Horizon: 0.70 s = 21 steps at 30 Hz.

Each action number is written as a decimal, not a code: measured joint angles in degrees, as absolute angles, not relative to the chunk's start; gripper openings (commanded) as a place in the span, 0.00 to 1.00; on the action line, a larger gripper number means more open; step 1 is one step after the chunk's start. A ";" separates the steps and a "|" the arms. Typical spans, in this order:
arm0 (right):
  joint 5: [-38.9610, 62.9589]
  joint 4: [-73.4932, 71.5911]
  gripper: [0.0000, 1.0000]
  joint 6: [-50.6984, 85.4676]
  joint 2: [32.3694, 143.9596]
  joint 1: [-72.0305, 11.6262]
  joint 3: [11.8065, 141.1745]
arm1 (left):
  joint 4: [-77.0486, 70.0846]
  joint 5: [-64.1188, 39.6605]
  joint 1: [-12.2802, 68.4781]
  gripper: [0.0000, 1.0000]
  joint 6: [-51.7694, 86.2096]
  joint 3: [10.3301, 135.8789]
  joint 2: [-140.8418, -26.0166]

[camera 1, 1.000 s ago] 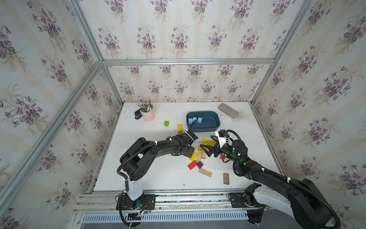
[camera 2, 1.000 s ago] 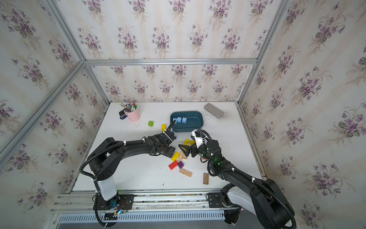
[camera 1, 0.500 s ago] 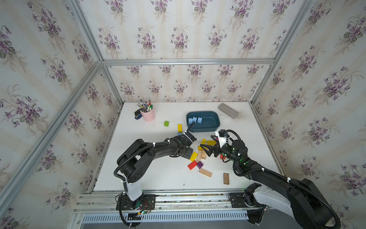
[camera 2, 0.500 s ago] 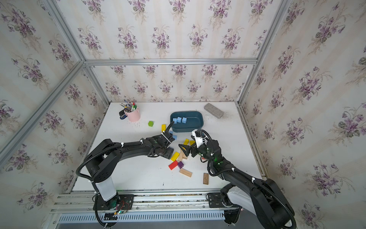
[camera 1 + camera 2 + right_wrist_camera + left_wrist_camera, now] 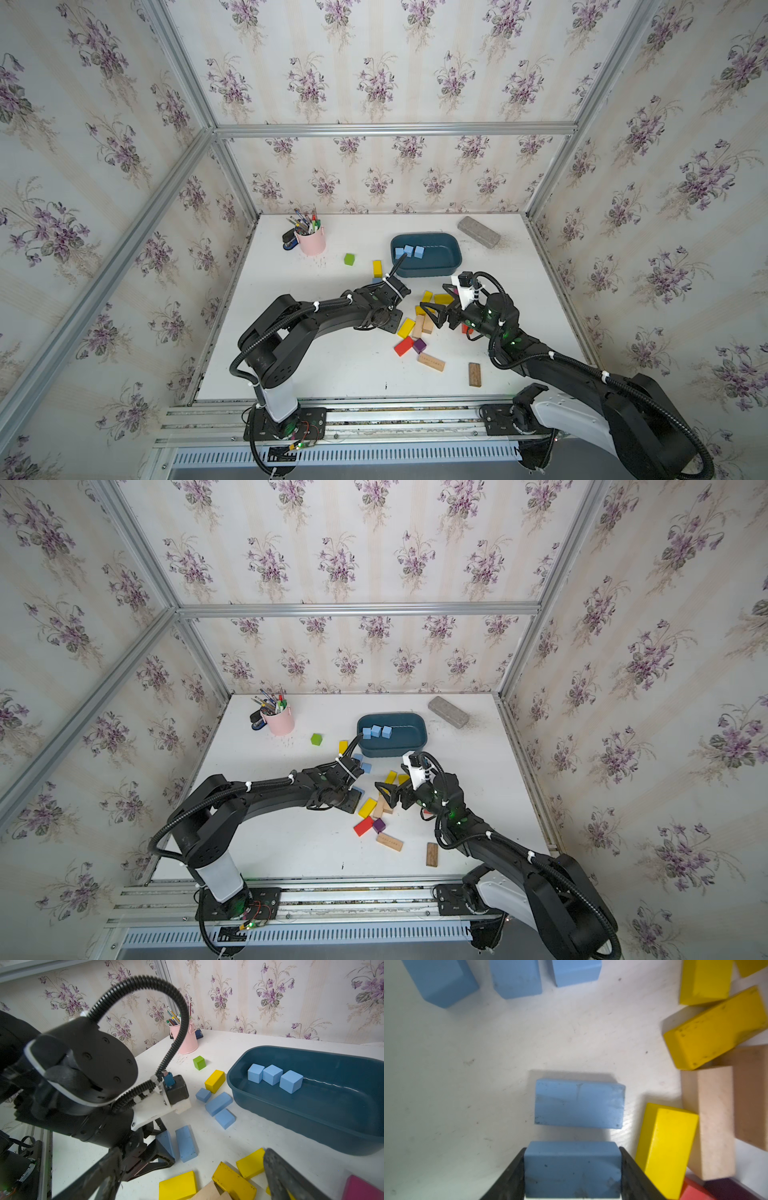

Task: Pick out the blue building blocks
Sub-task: Pick up the building block from the center of the board.

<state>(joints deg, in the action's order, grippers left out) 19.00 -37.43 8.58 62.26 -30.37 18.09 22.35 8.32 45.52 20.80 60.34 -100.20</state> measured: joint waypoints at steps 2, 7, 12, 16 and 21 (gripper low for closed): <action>18.79 -37.41 1.00 8.58 62.22 -30.37 18.09 | 22.65 8.29 45.52 0.46 20.93 61.19 -98.67; 15.97 -36.95 1.00 8.58 61.43 -30.37 18.09 | 23.09 8.45 45.50 0.45 21.15 65.25 -95.72; 14.90 -36.91 1.00 8.58 61.23 -30.37 18.09 | 23.88 8.97 45.08 0.45 20.38 73.52 -96.86; 14.92 -36.56 1.00 8.56 61.45 -30.37 18.35 | 24.84 8.32 44.18 0.45 19.33 81.36 -101.08; 14.37 -36.12 1.00 8.56 60.14 -30.37 18.15 | 26.57 5.23 42.94 0.45 18.44 93.01 -109.19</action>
